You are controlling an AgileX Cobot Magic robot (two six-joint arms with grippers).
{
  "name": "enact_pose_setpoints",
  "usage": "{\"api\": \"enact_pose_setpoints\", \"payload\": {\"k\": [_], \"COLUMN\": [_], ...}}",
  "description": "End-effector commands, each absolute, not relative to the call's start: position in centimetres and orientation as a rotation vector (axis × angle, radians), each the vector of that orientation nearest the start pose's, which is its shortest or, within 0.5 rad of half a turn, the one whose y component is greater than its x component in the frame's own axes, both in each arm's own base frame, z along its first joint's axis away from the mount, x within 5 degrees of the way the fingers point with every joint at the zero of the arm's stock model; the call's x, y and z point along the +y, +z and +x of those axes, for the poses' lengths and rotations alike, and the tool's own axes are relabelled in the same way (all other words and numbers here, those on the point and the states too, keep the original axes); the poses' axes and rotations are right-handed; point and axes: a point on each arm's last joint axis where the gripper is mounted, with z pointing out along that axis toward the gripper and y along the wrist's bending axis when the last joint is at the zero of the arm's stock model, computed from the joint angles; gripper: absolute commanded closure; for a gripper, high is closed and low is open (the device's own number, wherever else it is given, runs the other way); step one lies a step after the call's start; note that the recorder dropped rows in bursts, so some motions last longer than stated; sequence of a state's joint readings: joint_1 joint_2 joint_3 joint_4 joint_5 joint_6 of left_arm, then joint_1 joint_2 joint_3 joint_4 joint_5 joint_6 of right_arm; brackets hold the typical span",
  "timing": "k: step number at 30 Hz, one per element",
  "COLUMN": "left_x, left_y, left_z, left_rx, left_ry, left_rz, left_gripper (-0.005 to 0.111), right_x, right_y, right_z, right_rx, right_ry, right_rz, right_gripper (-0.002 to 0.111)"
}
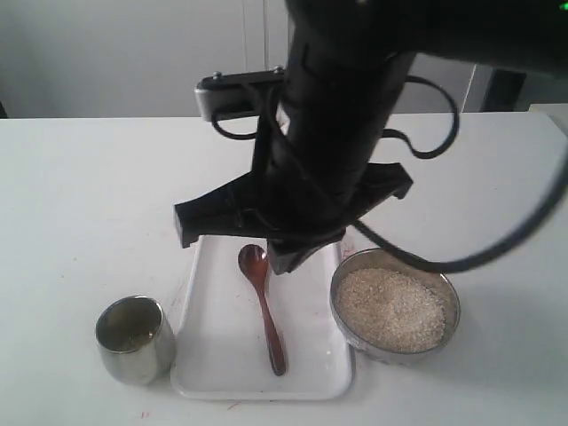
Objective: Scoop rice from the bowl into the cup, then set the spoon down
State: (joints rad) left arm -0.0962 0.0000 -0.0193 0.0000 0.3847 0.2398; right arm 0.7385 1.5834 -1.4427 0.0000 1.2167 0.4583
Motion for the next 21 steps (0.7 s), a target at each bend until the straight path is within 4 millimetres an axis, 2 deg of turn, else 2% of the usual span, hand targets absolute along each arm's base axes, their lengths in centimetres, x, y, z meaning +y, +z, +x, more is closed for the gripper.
{"api": "enact_pose_setpoints", "payload": {"k": [1,6,13,18,21], "left_x": [-0.5,-0.5,-0.5,-0.5,-0.5], "left_y": [17.8,17.8,17.8,17.8,17.8], "left_z": [5.1,5.1,5.1,5.1,5.1], "left_rx": [1.882,1.882,1.882,1.882,1.882], "left_ry": [0.084,0.084,0.084,0.084,0.084], "left_rz": [0.316,0.316,0.316,0.316,0.316], "left_gripper": [0.092,0.092,0.092,0.092,0.092], "right_x": [19.0,15.8,11.1,9.0,8.3], "right_y": [34.6,35.4,35.3,34.8,35.0], "right_z": [20.7,16.4,10.7,8.4,7.6], "right_rx": [2.801,2.780,2.712,2.665,2.633], "right_ry": [0.290,0.391,0.518,0.556,0.576], "right_rz": [-0.444,-0.433,-0.425,-0.421,-0.419], "right_gripper": [0.108,0.108,0.108,0.108,0.108]}}
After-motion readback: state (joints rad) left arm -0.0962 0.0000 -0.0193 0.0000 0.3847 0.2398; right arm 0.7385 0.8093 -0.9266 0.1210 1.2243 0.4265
